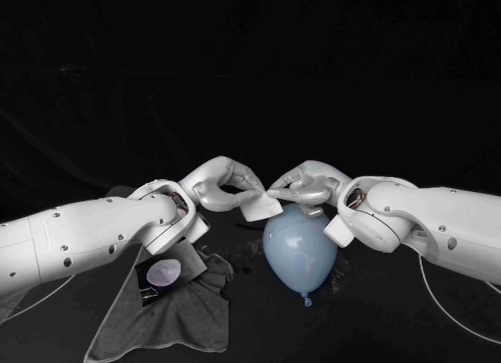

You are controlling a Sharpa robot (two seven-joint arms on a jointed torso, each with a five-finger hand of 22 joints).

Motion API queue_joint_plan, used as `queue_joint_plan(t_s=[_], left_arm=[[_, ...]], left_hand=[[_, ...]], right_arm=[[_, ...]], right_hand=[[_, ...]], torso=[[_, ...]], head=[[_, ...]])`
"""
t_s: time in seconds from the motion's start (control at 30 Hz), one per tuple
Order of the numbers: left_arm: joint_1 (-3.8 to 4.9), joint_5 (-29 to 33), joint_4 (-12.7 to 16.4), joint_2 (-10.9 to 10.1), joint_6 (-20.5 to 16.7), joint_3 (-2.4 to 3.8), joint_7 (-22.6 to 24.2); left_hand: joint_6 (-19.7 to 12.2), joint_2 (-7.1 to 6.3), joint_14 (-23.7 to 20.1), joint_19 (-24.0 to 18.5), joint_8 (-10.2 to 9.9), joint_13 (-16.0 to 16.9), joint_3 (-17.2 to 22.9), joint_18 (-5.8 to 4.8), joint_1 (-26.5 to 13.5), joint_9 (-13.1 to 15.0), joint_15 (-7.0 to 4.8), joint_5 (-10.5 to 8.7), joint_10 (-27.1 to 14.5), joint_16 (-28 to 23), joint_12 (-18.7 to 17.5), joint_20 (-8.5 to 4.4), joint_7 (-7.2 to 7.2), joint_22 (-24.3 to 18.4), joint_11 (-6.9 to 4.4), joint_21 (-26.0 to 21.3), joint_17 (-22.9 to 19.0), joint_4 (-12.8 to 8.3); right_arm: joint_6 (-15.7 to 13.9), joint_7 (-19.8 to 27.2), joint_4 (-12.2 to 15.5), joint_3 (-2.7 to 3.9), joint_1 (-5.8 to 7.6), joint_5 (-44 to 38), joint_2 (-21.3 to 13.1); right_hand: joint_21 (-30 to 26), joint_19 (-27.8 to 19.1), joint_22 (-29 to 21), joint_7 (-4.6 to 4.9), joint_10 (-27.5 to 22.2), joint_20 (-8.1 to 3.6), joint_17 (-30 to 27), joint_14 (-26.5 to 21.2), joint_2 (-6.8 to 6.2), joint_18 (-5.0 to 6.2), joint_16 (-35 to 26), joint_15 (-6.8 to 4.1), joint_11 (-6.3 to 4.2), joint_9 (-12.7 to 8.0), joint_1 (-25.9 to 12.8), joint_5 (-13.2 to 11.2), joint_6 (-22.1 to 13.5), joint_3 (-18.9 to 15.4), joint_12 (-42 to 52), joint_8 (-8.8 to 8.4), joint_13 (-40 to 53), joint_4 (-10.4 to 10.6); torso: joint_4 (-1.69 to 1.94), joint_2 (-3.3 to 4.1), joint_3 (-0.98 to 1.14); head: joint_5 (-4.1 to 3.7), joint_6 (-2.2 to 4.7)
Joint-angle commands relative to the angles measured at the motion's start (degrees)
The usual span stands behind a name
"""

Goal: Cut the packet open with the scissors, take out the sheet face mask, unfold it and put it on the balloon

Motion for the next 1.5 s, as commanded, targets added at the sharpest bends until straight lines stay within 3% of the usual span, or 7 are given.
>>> queue_joint_plan(t_s=[0.03, 0.97, 1.37, 1.5], left_arm=[[0.07, -0.04, 0.21, 0.1, -0.18, 0.09, 0.75], [0.06, -0.77, 1.22, -0.43, -1.92, 0.29, 4.17], [0.21, -0.78, 1.78, -1.03, -2.36, 2.65, 4.52], [0.54, -0.78, 1.8, -1.22, -2.33, 3.14, 4.51]], left_hand=[[0.31, 0.62, 0.21, 0.09, 0.14, 0.03, 0.39, 0.12, -0.05, 2.34, -0.02, 0.15, 0.49, 0.39, -0.31, 0.04, 0.09, 0.09, 0.04, 0.39, 0.05, 0.05], [0.13, 0.49, -0.1, -0.22, 0.17, 0.0, 1.31, -0.1, -0.42, 2.71, 0.09, 0.16, 0.31, 0.35, -0.55, 0.12, -0.17, 0.16, 0.21, 0.55, 0.08, -0.51], [0.09, 0.48, -0.18, -0.31, 0.17, -0.01, 1.47, -0.18, -0.57, 2.79, 0.13, 0.16, 0.24, 0.33, -0.61, 0.15, -0.17, 0.17, 0.24, 0.56, 0.08, -0.55], [0.09, 0.49, -0.2, -0.35, 0.18, -0.01, 1.53, -0.21, -0.63, 2.83, 0.14, 0.16, 0.23, 0.32, -0.63, 0.15, -0.18, 0.17, 0.26, 0.56, 0.08, -0.55]], right_arm=[[-0.79, 0.75, 0.03, 0.01, -0.05, -0.45, 0.01], [-1.89, -2.76, -0.71, 0.01, -0.11, -0.97, 0.05], [-5.82, -8.01, -1.42, 0.01, -0.11, -4.13, 0.53], [-6.39, -8.92, -1.72, 0.01, -0.11, -4.6, 0.69]], right_hand=[[0.34, 0.36, 10.14, -0.12, 6.24, -0.28, 15.05, 6.89, 0.22, 0.24, 0.2, -1.35, -1.0, 0.54, 0.88, 0.18, 0.46, 0.83, 0.49, 0.62, 14.67, -0.36], [0.37, 0.44, 10.34, -0.45, 6.41, -0.6, 15.05, 6.89, -0.49, 0.23, 0.2, -1.65, -1.33, 1.61, -0.19, 0.18, 0.64, 3.41, 0.82, 2.16, 14.87, -1.78], [0.21, 0.41, 10.36, -0.51, 6.43, -0.69, 15.05, 6.89, -0.85, 0.25, 0.2, -1.73, -1.39, 1.93, -0.6, 0.18, 0.53, 4.42, 0.84, 2.6, 14.88, -2.43], [0.27, 0.44, 10.38, -0.52, 6.44, -0.7, 15.05, 6.89, -0.9, 0.24, 0.2, -1.74, -1.4, 1.97, -0.67, 0.18, 0.52, 4.55, 0.86, 2.66, 14.89, -2.52]], torso=[[-0.01, -0.01, -0.01], [0.0, -0.01, -0.03], [0.02, -0.11, 0.01], [-0.03, -0.05, 0.0]], head=[[0.01, -0.03], [-0.22, 0.45], [-0.21, 0.97], [-0.11, 1.21]])
